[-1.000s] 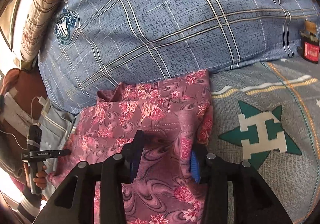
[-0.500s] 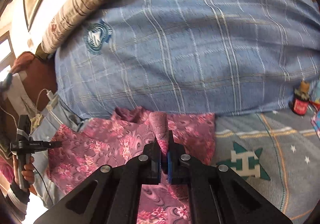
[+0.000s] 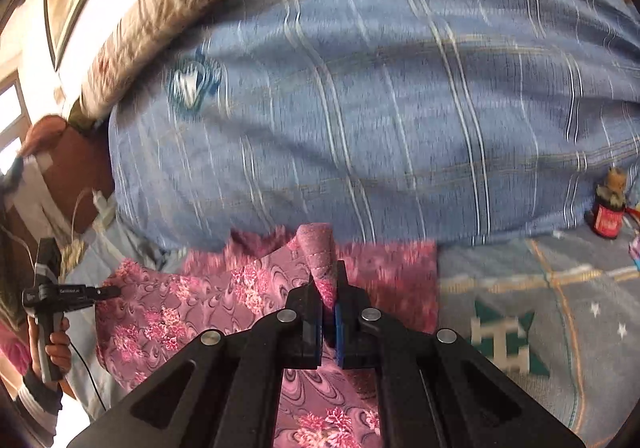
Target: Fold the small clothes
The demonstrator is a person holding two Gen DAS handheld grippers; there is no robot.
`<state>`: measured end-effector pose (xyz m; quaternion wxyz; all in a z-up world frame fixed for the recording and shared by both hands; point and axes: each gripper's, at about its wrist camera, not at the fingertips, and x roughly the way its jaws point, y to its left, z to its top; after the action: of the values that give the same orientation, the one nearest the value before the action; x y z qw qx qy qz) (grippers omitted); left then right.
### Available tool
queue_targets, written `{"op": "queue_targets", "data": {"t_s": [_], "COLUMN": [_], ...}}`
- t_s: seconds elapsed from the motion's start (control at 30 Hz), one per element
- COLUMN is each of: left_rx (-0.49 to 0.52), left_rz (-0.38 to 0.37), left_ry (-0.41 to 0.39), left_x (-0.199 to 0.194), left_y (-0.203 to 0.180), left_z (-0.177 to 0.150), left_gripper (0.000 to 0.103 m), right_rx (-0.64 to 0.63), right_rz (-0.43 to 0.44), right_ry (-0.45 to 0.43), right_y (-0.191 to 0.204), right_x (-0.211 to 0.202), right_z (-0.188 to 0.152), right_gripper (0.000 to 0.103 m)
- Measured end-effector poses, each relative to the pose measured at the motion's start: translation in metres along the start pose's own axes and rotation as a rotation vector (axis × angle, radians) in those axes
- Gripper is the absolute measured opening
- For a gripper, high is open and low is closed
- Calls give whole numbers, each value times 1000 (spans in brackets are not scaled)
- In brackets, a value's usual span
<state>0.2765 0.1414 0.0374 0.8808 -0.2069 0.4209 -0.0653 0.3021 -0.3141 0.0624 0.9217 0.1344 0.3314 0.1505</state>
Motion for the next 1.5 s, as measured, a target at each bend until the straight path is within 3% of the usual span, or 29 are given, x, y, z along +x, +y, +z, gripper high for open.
{"op": "queue_targets", "data": {"t_s": [0.1, 0.4, 0.47, 0.57, 0.67, 0.8, 0.83, 0.87, 0.93, 1.03, 1.13, 1.17, 1.2, 1.23, 1.3, 1.4, 1.5], "left_rx": [12, -82, -93, -100, -69, -34, -18, 1, 49, 123, 196, 219, 219, 187, 23, -91, -125], "left_rz": [8, 102, 98, 79, 88, 62, 53, 37, 6, 39, 147, 226, 261, 230, 172, 190, 102], "left_ry": [-26, 159, 181, 166, 135, 102, 97, 106, 143, 159, 133, 110, 94, 90, 65, 59, 98], "left_x": [15, 130, 137, 117, 79, 29, 17, 13, 9, 12, 25, 29, 33, 33, 26, 21, 14], "left_y": [-4, 30, 35, 41, 49, 63, 64, 60, 54, 41, 28, 27, 29, 35, 60, 90, 99], "left_z": [23, 30, 27, 28, 27, 6, -8, -21, -47, -79, -100, -102, -99, -94, -78, -69, -80], "left_gripper": [3, 3, 3, 6, 14, 50, 57, 58, 58, 58, 56, 51, 40, 29, 20, 19, 19], "right_rx": [43, 208, 234, 277, 227, 153, 137, 114, 75, 45, 71, 102, 127, 144, 161, 178, 247], "right_rz": [-25, -131, -165, -225, -268, -202, -178, -145, -113, -117, -169, -179, -186, -197, -213, -231, -217], "right_ry": [-19, 138, 168, 187, 120, 69, 72, 74, 87, 115, 127, 138, 147, 151, 155, 139, 132], "right_y": [-14, -76, -83, -91, -81, -49, -41, -28, -10, 6, 4, -2, -10, -14, -22, -35, -54], "right_x": [14, 96, 106, 107, 79, 42, 34, 26, 20, 11, 2, -3, -6, -11, -23, -45, -56], "right_z": [15, -14, -22, -28, -23, -21, -24, -31, -43, -68, -91, -98, -100, -105, -110, -114, -116], "right_gripper": [3, 3, 10, 17, 20, 32, 38, 42, 43, 43, 43, 43, 43, 43, 44, 46, 54]}}
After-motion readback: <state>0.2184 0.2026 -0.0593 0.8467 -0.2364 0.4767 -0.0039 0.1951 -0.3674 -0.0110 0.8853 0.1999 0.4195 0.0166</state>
